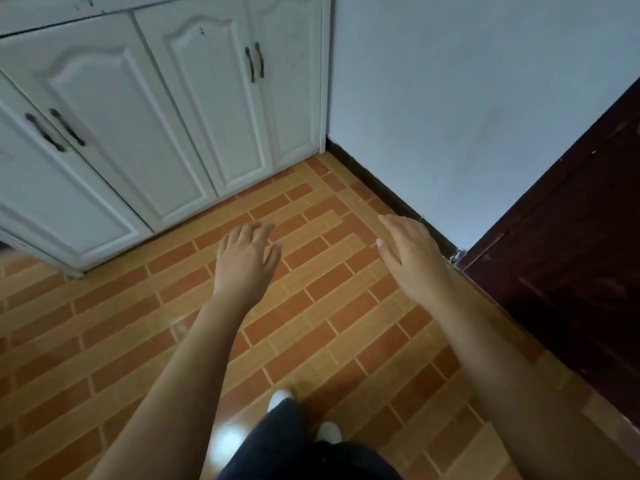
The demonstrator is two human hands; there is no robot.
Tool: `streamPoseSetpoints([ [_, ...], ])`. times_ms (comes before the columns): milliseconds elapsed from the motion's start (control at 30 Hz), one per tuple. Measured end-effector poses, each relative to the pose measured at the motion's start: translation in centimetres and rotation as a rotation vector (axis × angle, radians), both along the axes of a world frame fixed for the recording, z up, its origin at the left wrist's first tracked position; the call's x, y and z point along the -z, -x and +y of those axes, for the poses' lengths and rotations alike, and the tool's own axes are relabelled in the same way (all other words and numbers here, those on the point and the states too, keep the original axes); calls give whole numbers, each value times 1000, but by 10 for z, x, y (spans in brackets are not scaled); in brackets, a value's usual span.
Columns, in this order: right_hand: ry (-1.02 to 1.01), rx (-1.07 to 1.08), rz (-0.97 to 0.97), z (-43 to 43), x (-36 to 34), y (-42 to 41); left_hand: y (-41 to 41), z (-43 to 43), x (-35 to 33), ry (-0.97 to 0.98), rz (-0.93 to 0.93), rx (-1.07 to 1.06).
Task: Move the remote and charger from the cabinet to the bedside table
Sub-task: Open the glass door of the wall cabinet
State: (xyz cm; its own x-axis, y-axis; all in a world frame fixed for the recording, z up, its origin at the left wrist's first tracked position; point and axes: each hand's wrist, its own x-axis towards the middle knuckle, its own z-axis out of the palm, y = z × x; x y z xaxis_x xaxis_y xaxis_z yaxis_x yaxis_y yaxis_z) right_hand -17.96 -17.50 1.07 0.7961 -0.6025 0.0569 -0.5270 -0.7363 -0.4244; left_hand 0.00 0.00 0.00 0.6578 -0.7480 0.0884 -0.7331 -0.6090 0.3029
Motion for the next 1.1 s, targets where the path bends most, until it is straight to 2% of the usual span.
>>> streamPoseSetpoints([
  [300, -7, -9, -29, -44, 6, -62, -61, -42, 10, 44, 11, -40],
  [700, 82, -49, -102, -151, -8, -236, -228, -156, 11, 80, 65, -12],
  [1100, 84, -62, -147, -268, -8, -365, -351, -254, 11, 77, 74, -87],
])
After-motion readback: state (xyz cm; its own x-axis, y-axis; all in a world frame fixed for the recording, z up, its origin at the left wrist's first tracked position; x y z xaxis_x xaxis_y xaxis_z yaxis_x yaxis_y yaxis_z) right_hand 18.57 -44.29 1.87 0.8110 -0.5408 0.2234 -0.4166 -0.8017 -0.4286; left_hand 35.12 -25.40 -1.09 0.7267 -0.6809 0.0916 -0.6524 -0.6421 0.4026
